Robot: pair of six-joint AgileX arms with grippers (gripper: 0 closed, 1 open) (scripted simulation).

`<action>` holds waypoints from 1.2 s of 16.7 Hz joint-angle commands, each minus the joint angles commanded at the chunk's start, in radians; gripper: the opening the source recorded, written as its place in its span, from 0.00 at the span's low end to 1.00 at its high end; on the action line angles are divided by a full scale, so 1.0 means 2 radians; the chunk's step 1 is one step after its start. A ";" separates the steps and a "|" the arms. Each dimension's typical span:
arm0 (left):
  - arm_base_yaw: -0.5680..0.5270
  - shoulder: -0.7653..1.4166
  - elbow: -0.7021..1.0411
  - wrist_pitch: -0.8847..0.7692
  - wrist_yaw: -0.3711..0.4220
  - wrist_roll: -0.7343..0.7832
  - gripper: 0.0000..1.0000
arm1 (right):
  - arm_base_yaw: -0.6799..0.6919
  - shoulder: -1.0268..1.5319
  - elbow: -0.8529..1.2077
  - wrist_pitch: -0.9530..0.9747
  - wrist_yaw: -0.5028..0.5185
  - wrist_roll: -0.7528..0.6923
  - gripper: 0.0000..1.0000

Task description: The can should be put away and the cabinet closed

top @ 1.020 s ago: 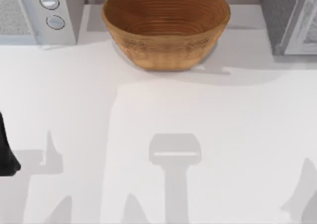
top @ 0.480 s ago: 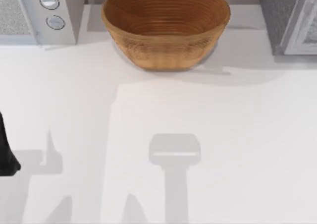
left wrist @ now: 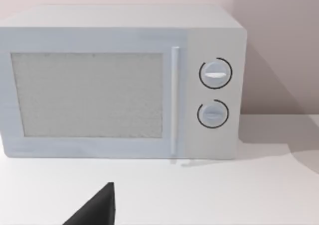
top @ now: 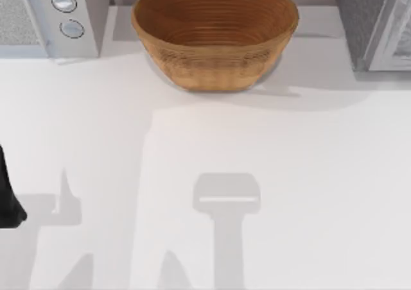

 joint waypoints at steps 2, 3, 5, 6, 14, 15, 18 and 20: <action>0.000 0.000 0.000 0.000 0.000 0.000 1.00 | -0.003 0.000 0.036 -0.039 -0.004 0.001 1.00; 0.000 0.000 0.000 0.000 0.000 0.000 1.00 | -0.003 -0.003 0.056 -0.061 -0.005 0.001 1.00; 0.000 0.000 0.000 0.000 0.000 0.000 1.00 | -0.003 -0.010 0.096 -0.108 -0.005 0.001 1.00; 0.000 0.000 0.000 0.000 0.000 0.000 1.00 | -0.003 -0.013 0.116 -0.132 -0.004 0.001 1.00; 0.000 0.000 0.000 0.000 0.000 0.000 1.00 | -0.002 -0.034 0.264 -0.308 -0.011 0.002 1.00; 0.000 0.000 0.000 0.000 0.000 0.000 1.00 | -0.001 -0.037 0.283 -0.330 -0.012 0.002 1.00; 0.000 0.000 0.000 0.000 0.000 0.000 1.00 | -0.001 -0.048 0.343 -0.392 -0.014 -0.001 1.00; 0.000 0.000 0.000 0.000 0.000 0.000 1.00 | -0.001 -0.056 0.383 -0.434 -0.015 -0.003 1.00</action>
